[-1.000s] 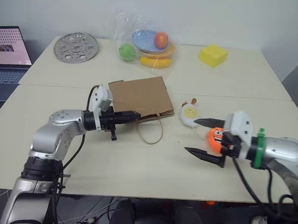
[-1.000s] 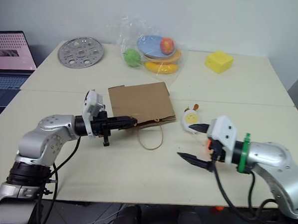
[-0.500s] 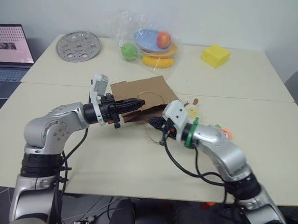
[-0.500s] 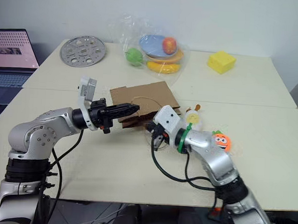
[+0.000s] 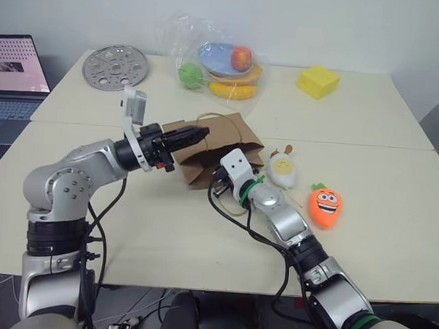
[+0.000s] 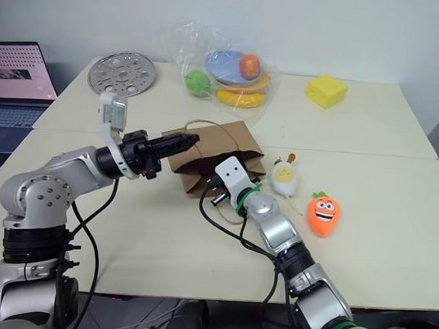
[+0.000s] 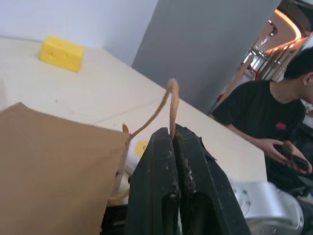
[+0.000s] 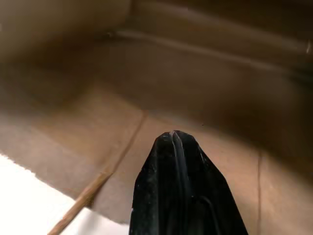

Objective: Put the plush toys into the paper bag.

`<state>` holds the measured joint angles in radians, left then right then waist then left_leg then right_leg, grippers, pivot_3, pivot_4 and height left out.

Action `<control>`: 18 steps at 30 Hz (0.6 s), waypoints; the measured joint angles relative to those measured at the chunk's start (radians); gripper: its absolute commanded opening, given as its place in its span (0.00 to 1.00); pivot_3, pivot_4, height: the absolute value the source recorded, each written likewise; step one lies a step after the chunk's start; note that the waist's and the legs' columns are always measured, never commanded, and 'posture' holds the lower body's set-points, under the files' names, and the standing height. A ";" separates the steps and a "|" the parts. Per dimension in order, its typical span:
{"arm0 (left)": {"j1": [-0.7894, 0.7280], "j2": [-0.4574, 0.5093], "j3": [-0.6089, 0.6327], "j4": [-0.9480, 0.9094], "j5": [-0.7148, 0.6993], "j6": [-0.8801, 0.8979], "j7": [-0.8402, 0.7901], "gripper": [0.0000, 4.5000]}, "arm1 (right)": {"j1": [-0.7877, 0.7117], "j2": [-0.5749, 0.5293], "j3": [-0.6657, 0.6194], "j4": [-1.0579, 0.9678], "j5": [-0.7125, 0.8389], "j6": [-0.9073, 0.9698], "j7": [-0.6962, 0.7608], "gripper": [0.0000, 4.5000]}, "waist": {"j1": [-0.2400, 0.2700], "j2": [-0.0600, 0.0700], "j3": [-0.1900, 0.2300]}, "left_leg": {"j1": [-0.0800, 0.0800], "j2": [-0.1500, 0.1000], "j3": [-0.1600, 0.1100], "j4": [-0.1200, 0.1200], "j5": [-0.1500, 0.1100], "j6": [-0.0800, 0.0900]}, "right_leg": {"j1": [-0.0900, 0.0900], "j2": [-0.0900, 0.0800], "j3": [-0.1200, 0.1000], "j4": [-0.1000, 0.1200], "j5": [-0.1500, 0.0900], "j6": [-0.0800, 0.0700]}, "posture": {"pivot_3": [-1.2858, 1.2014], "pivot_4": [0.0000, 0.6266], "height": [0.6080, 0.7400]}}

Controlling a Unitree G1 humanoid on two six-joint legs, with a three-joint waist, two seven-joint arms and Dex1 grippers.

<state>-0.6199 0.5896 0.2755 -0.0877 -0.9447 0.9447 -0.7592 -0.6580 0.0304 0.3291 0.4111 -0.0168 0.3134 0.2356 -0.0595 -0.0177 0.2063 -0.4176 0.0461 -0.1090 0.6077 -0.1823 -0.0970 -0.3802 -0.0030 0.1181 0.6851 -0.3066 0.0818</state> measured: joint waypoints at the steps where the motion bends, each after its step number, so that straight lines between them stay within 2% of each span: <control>1: -0.016 0.000 0.012 0.013 -0.002 0.003 0.015 0.00 | -0.003 0.015 -0.022 0.014 0.001 0.000 -0.014 0.00 | 0.000 0.000 0.000 | 0.000 0.000 -0.001 0.000 0.000 0.000 | 0.000 0.000 0.000 0.001 0.000 0.000 | 0.52 0.24 1.00; 10: -0.227 0.013 0.073 0.037 -0.018 -0.047 0.096 0.00 | -0.008 0.094 -0.130 0.022 0.039 0.070 -0.044 0.00 | -0.001 0.000 0.000 | 0.000 0.000 -0.001 0.000 0.000 0.000 | 0.000 0.000 -0.001 0.002 0.000 0.000 | 0.52 0.24 1.00; 18: -0.232 0.001 0.084 0.034 -0.012 -0.107 0.135 0.00 | -0.009 0.099 -0.142 0.007 0.042 0.090 -0.038 0.00 | -0.008 0.000 0.000 | 0.000 0.000 -0.001 0.000 0.000 0.000 | 0.000 0.000 -0.001 0.003 0.000 0.000 | 0.52 0.24 1.00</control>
<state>-0.8515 0.5903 0.3593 -0.0536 -0.9572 0.8379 -0.6240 -0.6668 0.1291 0.1874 0.4176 0.0250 0.4033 0.1978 -0.0671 -0.0177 0.2063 -0.4174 0.0457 -0.1099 0.6077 -0.1823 -0.0971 -0.3806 -0.0030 0.1172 0.6877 -0.3066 0.0818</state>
